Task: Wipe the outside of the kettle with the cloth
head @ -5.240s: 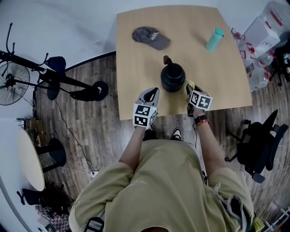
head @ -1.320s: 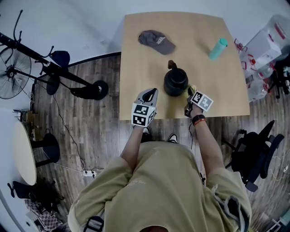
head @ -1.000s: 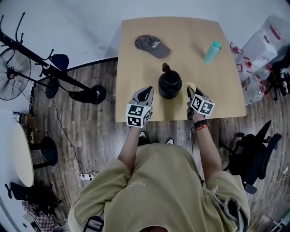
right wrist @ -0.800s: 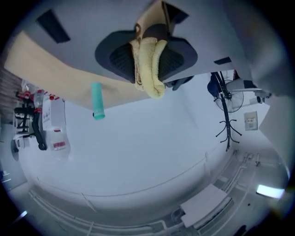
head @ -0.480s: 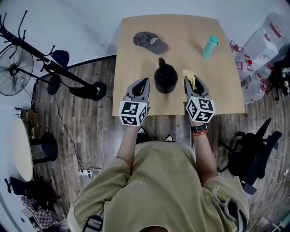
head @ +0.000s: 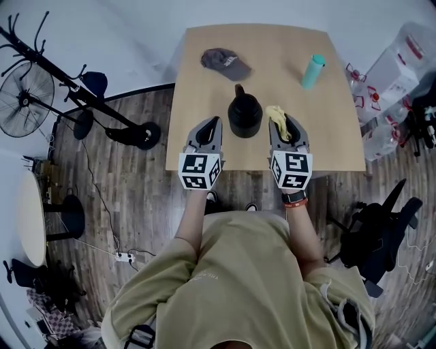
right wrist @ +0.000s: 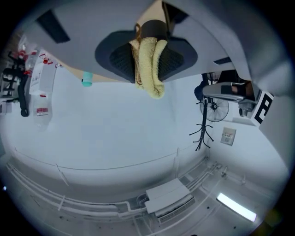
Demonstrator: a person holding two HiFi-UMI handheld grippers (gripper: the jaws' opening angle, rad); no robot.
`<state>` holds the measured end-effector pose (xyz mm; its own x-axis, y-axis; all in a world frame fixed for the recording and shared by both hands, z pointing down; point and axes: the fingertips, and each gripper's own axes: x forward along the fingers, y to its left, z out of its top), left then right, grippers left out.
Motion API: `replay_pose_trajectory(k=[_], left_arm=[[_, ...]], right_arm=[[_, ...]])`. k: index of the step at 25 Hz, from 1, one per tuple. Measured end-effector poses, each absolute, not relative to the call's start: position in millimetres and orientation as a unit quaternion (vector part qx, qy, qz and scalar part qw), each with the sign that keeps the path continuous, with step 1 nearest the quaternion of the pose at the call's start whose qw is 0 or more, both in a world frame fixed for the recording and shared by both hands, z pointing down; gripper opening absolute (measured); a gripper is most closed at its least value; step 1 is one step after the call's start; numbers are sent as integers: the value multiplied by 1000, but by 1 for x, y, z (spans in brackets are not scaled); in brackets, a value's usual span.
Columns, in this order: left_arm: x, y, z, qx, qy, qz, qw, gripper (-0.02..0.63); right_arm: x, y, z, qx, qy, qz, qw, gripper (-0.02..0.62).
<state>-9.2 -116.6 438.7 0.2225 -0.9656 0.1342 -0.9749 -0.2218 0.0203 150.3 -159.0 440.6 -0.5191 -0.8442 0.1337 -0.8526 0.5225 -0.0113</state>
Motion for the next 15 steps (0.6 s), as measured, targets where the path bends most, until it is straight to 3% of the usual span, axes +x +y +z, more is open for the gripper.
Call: replay_pose_trajectory(k=[15], left_arm=[[21,-102,483,790,-600,91,90,25]], right_arm=[[159,-135,488,452,-879,135,63,149]])
